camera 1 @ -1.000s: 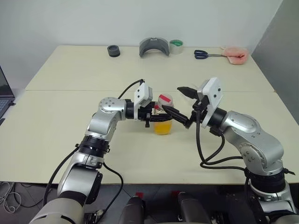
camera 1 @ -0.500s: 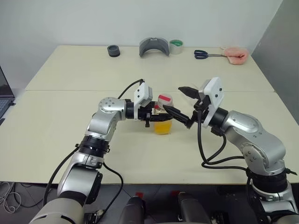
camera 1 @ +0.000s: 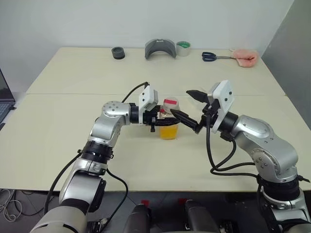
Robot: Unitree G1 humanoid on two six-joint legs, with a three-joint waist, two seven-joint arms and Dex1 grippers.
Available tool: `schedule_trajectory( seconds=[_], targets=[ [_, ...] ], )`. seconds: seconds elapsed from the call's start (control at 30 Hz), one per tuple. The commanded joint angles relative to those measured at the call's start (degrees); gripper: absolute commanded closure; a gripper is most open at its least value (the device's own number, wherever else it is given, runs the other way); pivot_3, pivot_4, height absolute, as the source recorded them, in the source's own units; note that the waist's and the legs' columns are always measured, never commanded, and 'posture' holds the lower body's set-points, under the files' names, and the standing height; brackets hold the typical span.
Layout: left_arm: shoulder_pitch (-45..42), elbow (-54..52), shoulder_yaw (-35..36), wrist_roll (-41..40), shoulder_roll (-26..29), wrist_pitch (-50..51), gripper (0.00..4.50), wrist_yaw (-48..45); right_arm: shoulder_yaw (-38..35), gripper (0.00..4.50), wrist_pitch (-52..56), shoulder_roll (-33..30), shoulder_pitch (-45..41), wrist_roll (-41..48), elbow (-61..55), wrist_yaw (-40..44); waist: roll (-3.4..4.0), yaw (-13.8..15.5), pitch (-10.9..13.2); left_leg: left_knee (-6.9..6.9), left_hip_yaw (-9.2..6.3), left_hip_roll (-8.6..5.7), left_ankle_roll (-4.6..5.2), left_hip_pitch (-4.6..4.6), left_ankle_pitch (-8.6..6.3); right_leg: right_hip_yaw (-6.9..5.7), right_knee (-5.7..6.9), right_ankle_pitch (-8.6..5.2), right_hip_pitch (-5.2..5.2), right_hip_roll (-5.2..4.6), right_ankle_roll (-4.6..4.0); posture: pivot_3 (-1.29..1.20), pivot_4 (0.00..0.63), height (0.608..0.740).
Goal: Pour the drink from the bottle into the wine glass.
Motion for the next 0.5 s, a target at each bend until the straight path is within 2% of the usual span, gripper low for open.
schedule_trajectory(
  seconds=[0.03, 0.5],
  targets=[
    [-0.84, -1.92, 0.99, -0.93, 0.21, -1.15, 2.77, -0.99, -2.94, 0.00, -0.87, -0.54, -0.12, -0.79, -0.16, -1.24, 0.00, 0.00, 0.00, 0.00, 0.00, 0.00, 0.00, 0.00, 0.00, 0.00, 0.00, 0.00, 0.00, 0.00, 0.00, 0.00, 0.150, 0.740],
    [-0.84, -2.02, 1.06, -0.85, 0.07, -1.06, 2.77, -0.79, -2.64, 0.00, -0.71, -0.53, -0.15, -0.56, -0.69, -0.67, 0.00, 0.00, 0.00, 0.00, 0.00, 0.00, 0.00, 0.00, 0.00, 0.00, 0.00, 0.00, 0.00, 0.00, 0.00, 0.00, 0.150, 0.740]
  ],
)
